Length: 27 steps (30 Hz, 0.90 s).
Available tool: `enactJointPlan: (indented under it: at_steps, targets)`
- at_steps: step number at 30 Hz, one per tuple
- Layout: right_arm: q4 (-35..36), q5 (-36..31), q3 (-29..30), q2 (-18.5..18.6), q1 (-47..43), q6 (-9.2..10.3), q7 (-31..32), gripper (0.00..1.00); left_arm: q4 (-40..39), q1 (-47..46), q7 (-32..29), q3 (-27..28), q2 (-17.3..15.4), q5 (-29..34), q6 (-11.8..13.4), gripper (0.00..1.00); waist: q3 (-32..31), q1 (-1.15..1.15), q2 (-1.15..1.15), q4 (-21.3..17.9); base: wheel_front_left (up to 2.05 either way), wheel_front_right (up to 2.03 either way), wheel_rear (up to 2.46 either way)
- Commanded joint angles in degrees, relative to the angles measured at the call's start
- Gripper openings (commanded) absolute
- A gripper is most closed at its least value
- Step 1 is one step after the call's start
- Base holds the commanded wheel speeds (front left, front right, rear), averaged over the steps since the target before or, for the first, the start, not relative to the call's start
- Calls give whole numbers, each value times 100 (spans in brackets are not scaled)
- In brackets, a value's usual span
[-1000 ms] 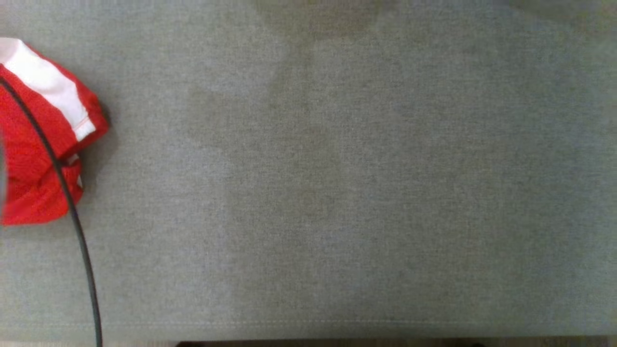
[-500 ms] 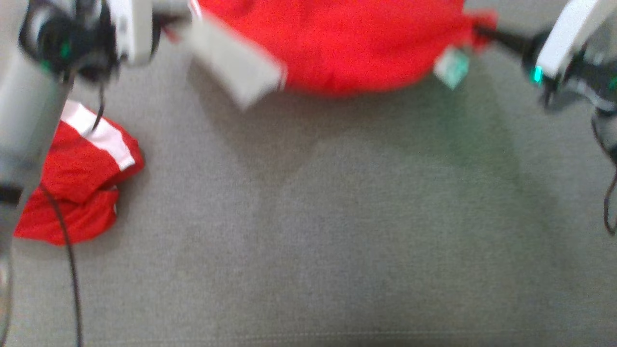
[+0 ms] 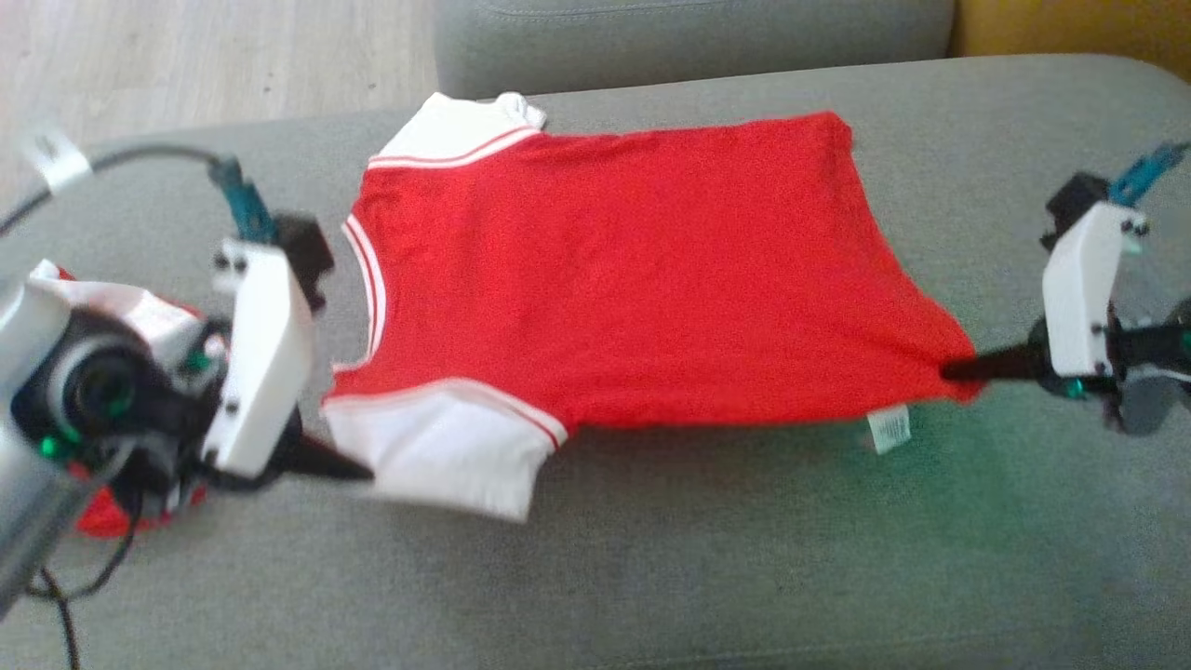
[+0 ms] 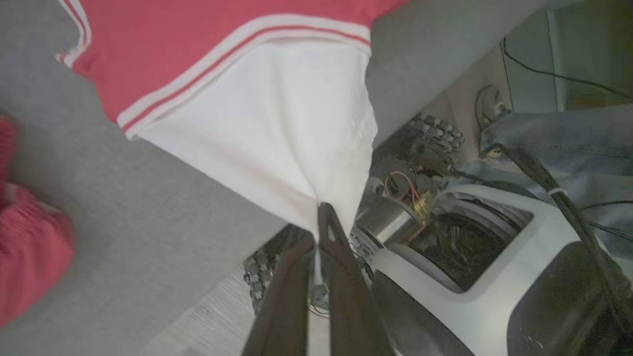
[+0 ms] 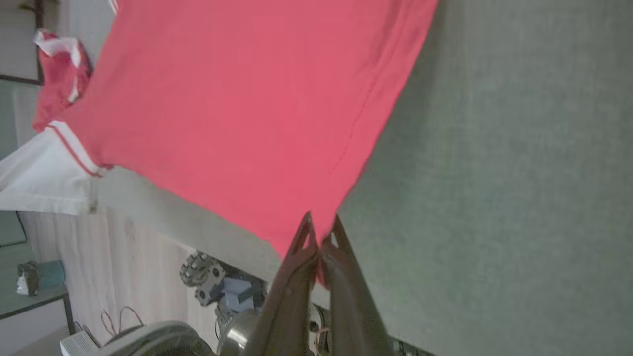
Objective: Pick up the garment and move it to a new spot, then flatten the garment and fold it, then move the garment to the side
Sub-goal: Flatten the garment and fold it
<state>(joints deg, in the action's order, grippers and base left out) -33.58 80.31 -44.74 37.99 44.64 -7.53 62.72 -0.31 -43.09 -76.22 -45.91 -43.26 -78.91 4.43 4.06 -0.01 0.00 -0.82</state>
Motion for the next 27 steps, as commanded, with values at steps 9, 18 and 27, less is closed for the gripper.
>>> enactJointPlan:
  at_steps: [9,18,27]
  targets:
    - [928,-41,-2,729,-476,4,860,0,-1479,502,-415,300,-894,-519,937,0,79,1,0,-79,0,0,0]
    - [1167,-101,480,626,-418,4,923,0,-1555,281,-351,436,-848,-442,1093,0,396,1,0,-107,0,0,0]
    - [540,-403,1029,94,356,4,1276,0,-444,-703,-280,513,-265,-65,1087,0,1061,1,0,-80,0,0,0]
